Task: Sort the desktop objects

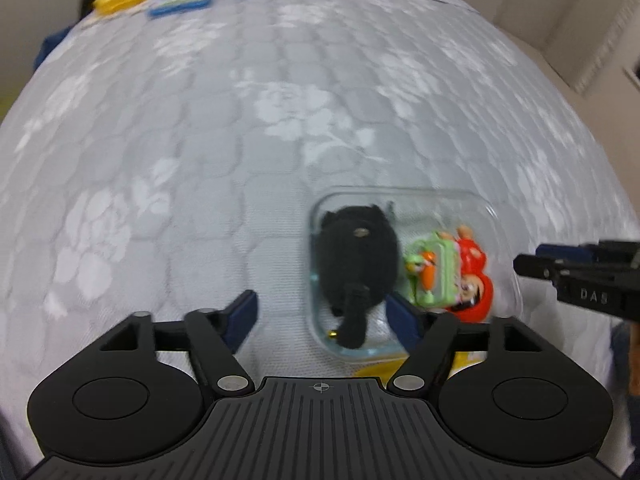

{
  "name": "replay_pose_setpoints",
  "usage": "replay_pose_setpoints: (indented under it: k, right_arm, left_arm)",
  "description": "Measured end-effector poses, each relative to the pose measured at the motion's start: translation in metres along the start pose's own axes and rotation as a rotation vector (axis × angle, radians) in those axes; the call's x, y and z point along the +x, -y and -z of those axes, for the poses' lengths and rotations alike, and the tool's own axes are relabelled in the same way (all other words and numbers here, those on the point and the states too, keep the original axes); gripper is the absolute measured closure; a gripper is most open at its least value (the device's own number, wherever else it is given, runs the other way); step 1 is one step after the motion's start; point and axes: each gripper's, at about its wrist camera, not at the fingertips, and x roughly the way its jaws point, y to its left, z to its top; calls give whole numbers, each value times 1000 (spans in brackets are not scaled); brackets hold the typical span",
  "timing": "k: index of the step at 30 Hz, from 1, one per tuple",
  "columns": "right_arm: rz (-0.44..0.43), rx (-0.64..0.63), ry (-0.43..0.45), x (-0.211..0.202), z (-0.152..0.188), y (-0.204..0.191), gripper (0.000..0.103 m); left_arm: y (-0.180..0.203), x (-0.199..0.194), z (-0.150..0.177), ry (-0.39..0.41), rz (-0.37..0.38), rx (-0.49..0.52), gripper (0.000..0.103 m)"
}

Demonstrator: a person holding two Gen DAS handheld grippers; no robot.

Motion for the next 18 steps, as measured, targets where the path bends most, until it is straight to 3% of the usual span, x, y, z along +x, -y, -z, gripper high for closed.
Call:
replay_pose_setpoints:
  k: [3,6,11,14,18]
  right_arm:
    - [-49,-18,-12,7,-13,-13,61]
    - [-42,-46,-10,18,-22,-32,61]
    - [102,-82,-30,44,-29,-52,63]
    - [98,-29,-38,41,-34,-48,68]
    - [119,-71,-52,28,-34,-43,66]
  left_arm:
    - [0,-3,4,-4,-47,40,16]
    - [5,-1,14,-43,-53,90,11]
    - [3,4,28,-118,-22,90,10]
    - [0,4,29,-122,-29,81,9]
    - [5,5,28,-121,-25,84,9]
